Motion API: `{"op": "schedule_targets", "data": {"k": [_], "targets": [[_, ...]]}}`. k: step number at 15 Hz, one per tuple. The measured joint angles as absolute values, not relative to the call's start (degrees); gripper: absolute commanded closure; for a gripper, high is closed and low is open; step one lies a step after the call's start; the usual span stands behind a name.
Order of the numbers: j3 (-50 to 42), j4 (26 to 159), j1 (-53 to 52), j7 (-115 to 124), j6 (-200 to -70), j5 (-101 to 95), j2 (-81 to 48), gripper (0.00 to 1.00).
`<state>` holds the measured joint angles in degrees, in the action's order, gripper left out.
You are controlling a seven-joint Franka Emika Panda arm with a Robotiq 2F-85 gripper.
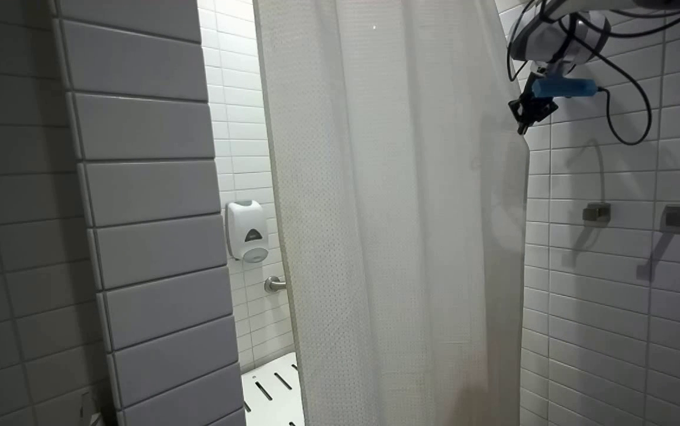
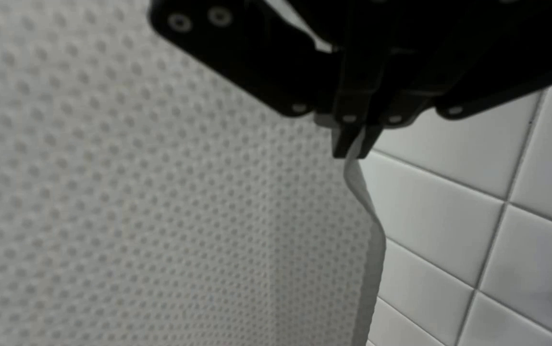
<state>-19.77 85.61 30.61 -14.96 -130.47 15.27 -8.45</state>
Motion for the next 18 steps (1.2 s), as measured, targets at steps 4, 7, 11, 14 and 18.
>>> {"op": "schedule_targets", "data": {"k": [4,7,11,14,18], "targets": [[-20.1,85.8,30.6,-15.9,-130.3,18.4,-8.5,1.00],[-20.3,86.0,30.6,-16.6,-130.1,20.7,-8.5,0.75],[-21.2,89.8,31.4,-17.6,-125.9,22.0,-9.1,0.56],[-22.6,95.0,33.7,-19.2,-122.5,21.9,-12.9,0.35],[-21.7,97.4,36.2,-20.2,-121.0,21.3,-19.6,0.15]]}}
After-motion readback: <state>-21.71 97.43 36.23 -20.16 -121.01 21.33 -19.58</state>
